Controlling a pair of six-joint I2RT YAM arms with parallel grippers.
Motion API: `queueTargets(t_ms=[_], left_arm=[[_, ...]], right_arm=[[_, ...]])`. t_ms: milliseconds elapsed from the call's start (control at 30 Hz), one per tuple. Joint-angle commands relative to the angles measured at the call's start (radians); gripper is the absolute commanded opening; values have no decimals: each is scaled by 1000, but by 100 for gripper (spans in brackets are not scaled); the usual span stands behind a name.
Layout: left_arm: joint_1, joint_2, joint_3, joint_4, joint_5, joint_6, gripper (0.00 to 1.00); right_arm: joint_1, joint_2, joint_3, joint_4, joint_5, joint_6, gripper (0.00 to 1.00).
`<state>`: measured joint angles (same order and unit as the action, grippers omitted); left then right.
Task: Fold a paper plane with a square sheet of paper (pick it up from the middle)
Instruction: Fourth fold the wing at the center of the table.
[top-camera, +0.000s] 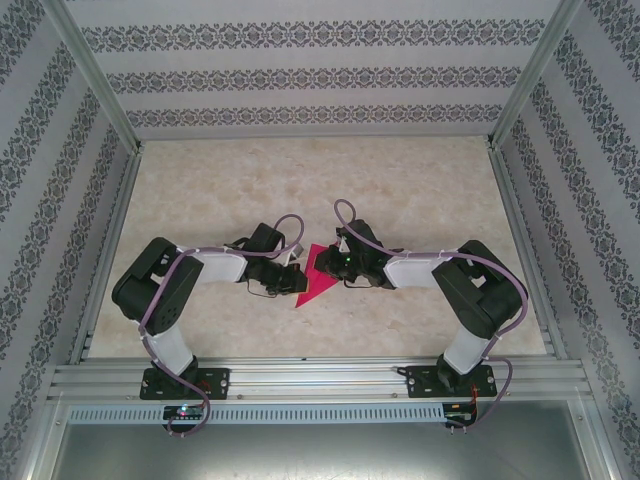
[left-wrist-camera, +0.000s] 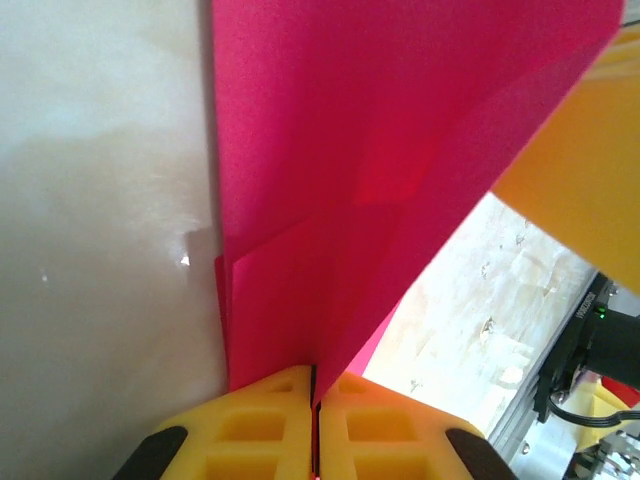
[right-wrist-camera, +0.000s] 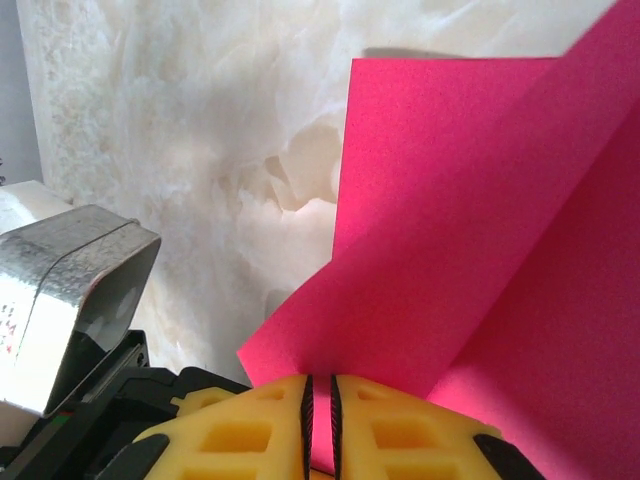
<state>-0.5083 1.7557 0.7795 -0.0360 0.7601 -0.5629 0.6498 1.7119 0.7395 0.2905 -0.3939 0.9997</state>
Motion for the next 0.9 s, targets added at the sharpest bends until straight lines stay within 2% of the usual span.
queueTargets(t_ms=[0, 400, 667, 867], left_arm=[[11, 17, 24, -2, 57, -12, 9], [29, 27, 17, 16, 74, -53, 9], [32, 14, 17, -15, 52, -43, 19], [30, -24, -4, -31, 25, -51, 21]], right_arm=[[-8, 5, -6, 23, 0, 8, 17], [-10, 55, 12, 52, -32, 13, 17], [-18, 85, 8, 50, -24, 25, 17], [-21, 91, 9, 52, -26, 25, 17]])
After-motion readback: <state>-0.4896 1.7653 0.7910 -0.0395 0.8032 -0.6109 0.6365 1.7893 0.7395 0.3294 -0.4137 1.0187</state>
